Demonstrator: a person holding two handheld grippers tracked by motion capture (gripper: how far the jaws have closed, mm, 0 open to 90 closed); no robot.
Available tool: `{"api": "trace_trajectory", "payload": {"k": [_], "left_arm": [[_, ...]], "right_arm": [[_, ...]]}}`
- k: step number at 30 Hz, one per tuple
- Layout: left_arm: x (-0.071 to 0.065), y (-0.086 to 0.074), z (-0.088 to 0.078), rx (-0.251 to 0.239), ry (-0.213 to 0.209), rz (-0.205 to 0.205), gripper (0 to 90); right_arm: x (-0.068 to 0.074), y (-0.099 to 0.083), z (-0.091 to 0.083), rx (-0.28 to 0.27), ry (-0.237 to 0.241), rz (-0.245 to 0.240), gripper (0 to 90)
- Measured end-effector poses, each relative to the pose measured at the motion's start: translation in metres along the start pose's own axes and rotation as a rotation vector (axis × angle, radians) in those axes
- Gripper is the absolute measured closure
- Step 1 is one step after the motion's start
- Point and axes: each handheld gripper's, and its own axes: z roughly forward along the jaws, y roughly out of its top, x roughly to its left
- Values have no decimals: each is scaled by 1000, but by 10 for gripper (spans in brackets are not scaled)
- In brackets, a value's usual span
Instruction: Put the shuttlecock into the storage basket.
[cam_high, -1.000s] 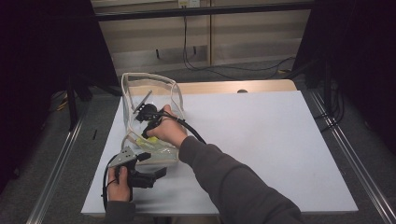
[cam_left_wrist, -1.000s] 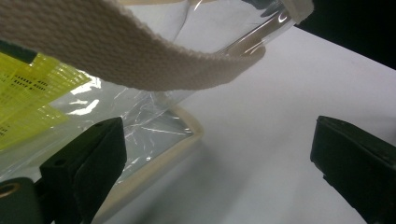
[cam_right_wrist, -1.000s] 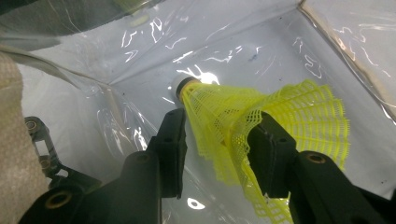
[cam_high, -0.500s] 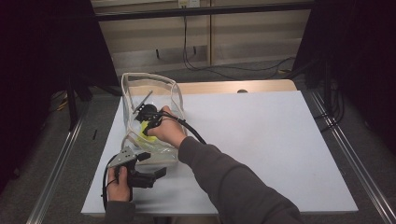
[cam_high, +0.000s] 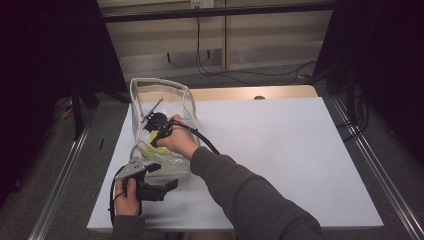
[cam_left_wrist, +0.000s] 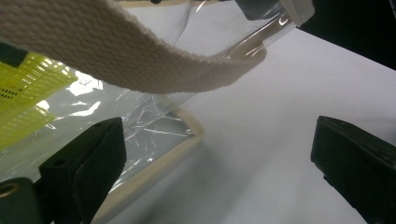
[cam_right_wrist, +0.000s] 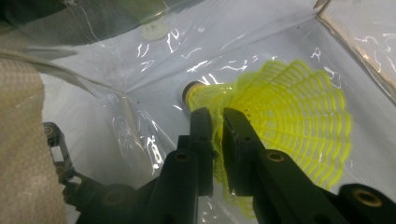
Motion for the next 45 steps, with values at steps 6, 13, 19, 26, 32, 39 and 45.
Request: {"api": "trace_trajectory", "payload": {"k": [6,13,19,26,32,39,45], "left_arm": [[0,0,0,-1,0,-2,34],[-1,0,0,-1,2,-1,34],[-1,0,0,-6,1,2,34],[-1,1,-1,-11,3,5,34],[0,1,-2,-11,-7,7,34],[0,1,-2,-12,2,12,33],[-1,1,-2,-13,13,11,33]], "right_arm": [[1,-1,0,19,-4,8,702],[-1,-3,-7,34,-14,33,633],[1,-4,-12,56,-27,35,571],[0,-7,-14,84,-33,57,514],[2,-10,-23,93,-50,73,419],[-2,-18,-32,82,-54,78,356],[-3,-22,-41,50,-52,75,311]]}}
